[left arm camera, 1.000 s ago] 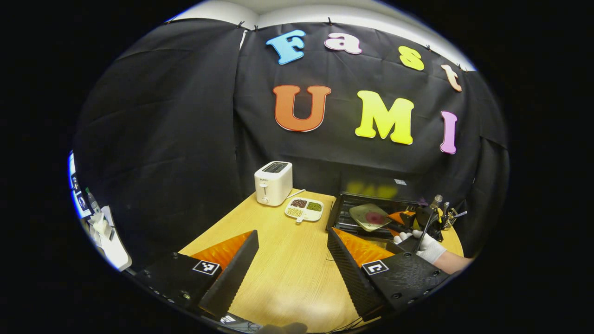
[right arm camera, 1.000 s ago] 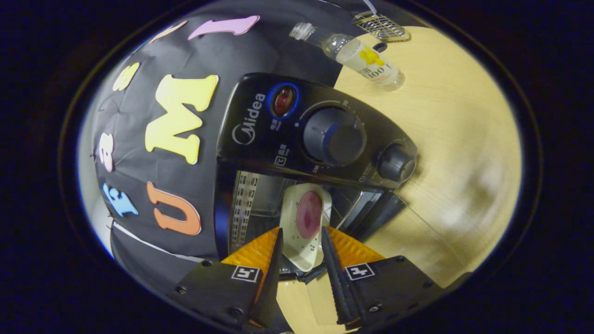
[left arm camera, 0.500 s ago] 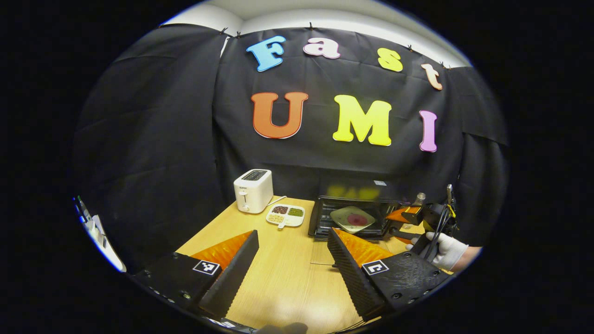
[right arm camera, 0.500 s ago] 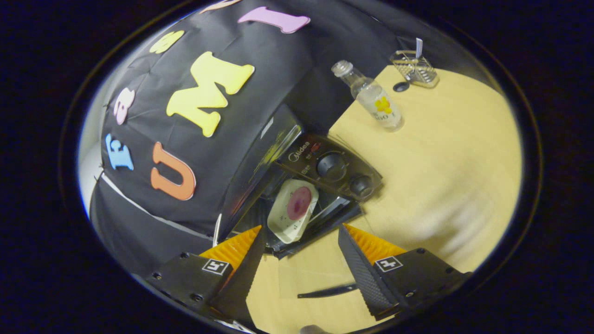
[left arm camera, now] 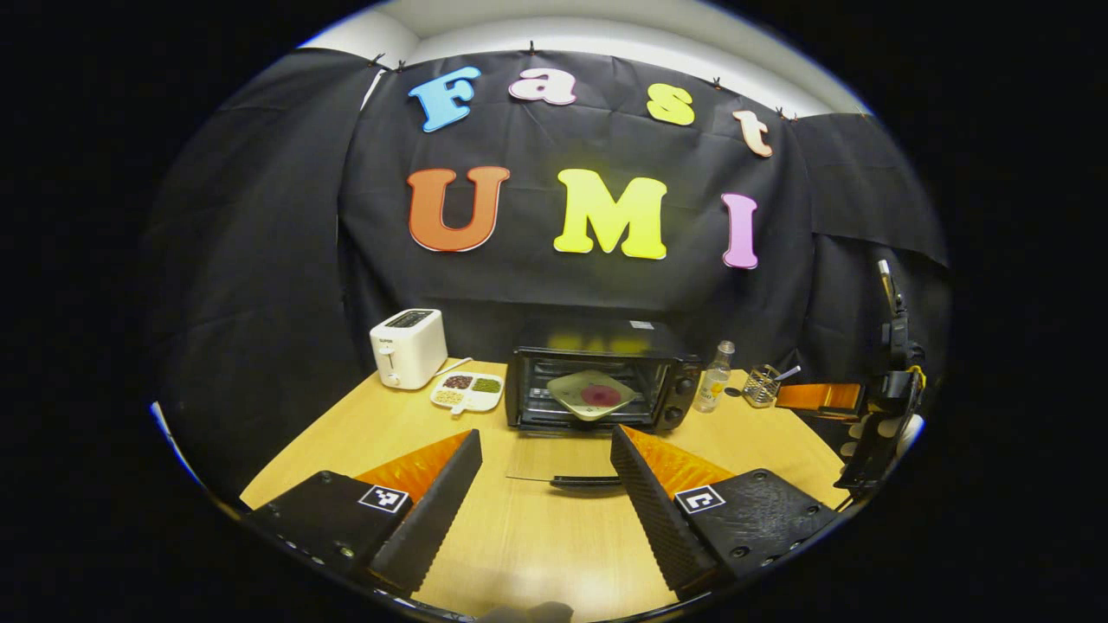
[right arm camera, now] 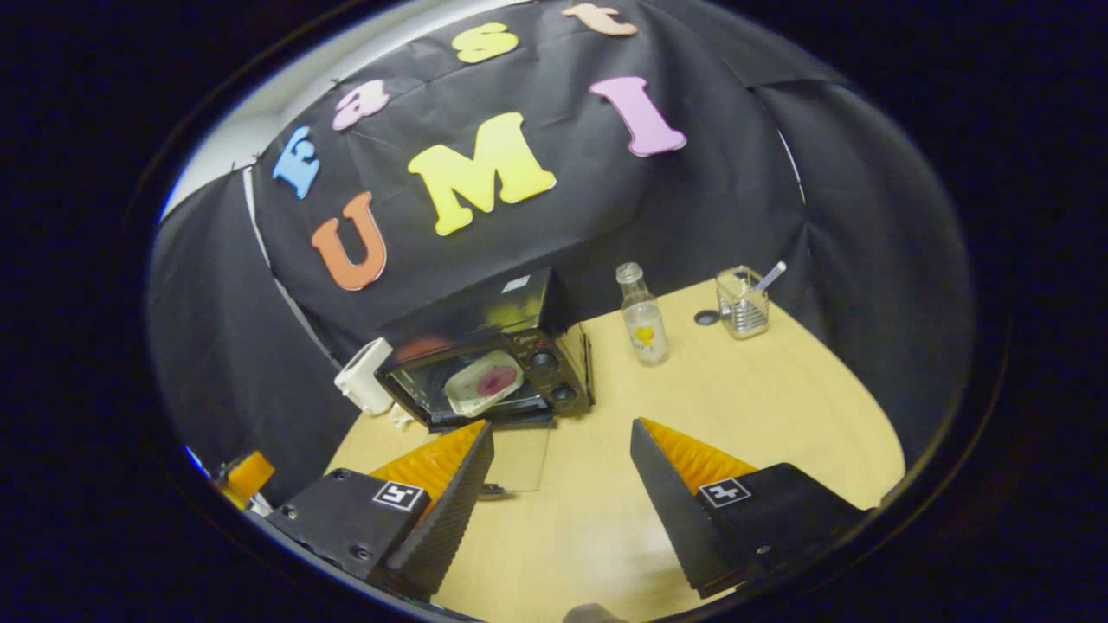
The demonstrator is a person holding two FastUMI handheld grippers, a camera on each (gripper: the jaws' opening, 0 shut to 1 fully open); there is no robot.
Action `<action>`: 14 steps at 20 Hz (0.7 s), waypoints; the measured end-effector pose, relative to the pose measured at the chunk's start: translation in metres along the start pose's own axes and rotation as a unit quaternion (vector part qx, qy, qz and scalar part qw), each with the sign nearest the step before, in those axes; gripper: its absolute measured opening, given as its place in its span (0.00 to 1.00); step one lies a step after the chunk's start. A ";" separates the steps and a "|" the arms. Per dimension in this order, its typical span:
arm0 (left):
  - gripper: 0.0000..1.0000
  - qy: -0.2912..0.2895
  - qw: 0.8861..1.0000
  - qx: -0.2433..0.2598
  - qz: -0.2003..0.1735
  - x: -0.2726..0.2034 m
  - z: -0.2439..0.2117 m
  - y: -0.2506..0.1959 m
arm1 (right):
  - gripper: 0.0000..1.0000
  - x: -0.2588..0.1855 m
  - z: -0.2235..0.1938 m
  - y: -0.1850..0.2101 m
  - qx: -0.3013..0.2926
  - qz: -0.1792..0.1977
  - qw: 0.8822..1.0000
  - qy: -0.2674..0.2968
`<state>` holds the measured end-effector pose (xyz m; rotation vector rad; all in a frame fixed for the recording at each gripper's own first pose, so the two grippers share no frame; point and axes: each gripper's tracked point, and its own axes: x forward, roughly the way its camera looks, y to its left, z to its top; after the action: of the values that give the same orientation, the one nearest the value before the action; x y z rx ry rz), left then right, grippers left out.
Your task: Open the electric oven with the left hand, put the food in, and close the electric oven.
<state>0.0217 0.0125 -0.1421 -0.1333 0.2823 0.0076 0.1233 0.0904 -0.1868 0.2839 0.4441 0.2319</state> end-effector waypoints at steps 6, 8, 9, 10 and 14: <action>0.96 0.033 0.998 0.045 0.017 -0.007 -0.033 -0.067 | 1.00 -0.084 0.006 -0.050 -0.088 0.023 0.996 -0.014; 0.96 0.053 0.997 0.046 0.022 -0.008 -0.053 -0.082 | 1.00 -0.102 0.009 -0.066 -0.112 0.017 0.993 -0.024; 0.96 0.064 0.996 0.050 0.026 -0.005 -0.063 -0.088 | 1.00 -0.114 0.016 -0.073 -0.117 0.014 0.992 -0.035; 0.98 0.070 0.996 0.056 0.027 -0.005 -0.072 -0.086 | 1.00 -0.122 0.020 -0.078 -0.119 0.011 0.992 -0.040; 0.97 0.110 0.992 0.051 0.021 0.026 -0.117 -0.090 | 0.95 -0.143 0.031 -0.095 -0.121 -0.019 0.991 -0.046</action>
<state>0.0167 -0.0920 -0.2489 -0.0251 0.5040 0.0212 0.0268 -0.0456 -0.1346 0.0473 0.3267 0.2316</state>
